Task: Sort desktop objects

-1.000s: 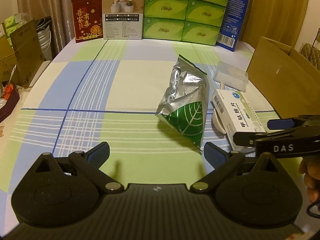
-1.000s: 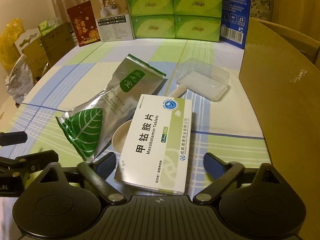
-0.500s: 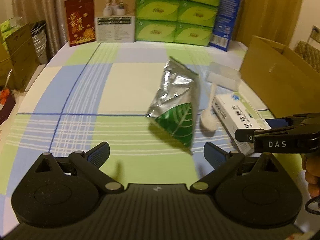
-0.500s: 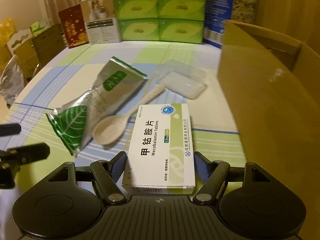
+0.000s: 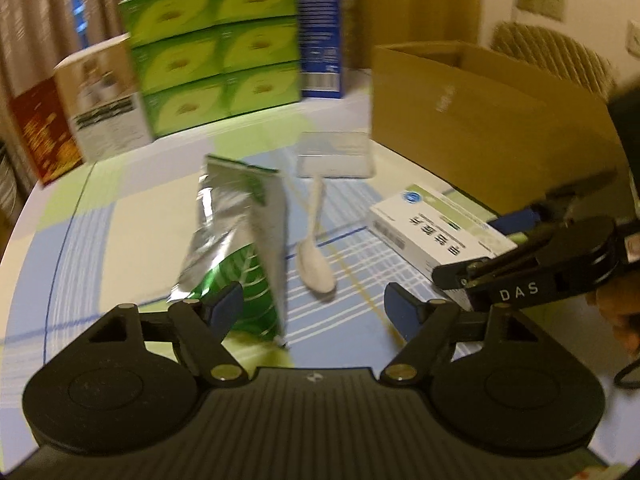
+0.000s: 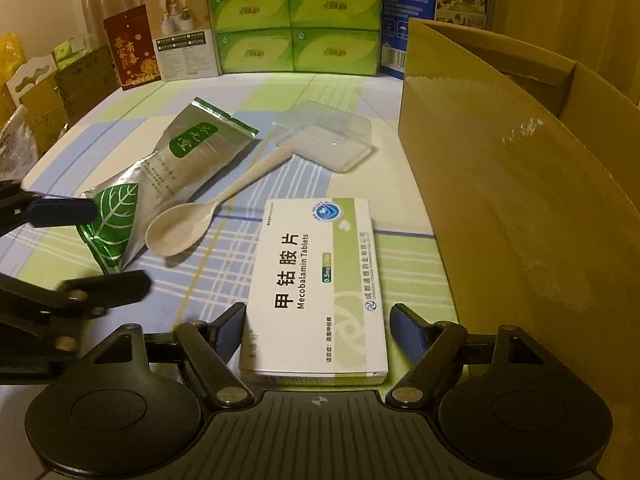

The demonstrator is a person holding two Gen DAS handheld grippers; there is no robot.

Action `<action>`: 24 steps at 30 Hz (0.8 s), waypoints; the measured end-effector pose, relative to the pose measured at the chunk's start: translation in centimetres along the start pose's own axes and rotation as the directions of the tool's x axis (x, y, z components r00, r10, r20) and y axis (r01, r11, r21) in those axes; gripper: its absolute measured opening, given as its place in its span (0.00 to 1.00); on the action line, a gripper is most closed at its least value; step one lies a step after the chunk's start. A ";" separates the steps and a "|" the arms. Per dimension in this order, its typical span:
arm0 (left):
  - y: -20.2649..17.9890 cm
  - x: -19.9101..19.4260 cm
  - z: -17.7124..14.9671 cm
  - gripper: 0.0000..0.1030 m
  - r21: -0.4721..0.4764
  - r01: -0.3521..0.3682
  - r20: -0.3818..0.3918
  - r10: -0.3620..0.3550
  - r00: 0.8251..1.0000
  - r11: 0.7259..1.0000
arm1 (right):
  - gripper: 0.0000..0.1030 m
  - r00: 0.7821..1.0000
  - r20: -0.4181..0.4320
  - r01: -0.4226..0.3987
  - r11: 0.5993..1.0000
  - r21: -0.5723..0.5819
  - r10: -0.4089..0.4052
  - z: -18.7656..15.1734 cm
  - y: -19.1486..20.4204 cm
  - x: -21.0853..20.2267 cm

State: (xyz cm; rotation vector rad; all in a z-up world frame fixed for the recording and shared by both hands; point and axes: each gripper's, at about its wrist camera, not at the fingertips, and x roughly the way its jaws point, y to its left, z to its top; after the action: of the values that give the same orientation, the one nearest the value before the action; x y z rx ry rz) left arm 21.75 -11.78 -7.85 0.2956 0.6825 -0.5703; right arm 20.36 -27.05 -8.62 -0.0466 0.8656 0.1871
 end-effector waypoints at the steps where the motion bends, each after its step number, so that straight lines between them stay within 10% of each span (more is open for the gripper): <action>1: -0.3 0.4 0.0 0.72 0.020 -0.004 0.003 0.004 1.000 1.000 | 0.73 1.000 0.003 -0.002 1.000 0.001 0.002 -0.1 0.0 0.0; 24: -2.2 6.1 0.2 0.37 0.245 -0.080 -0.003 0.084 0.996 0.966 | 0.68 0.999 0.045 -0.005 0.999 -0.035 0.007 -1.3 -0.3 0.3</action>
State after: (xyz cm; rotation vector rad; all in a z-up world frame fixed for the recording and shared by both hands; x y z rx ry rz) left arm 24.43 -16.11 -11.91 0.5568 0.6101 -0.5745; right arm 19.63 -27.46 -9.64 -0.0718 0.8174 0.2079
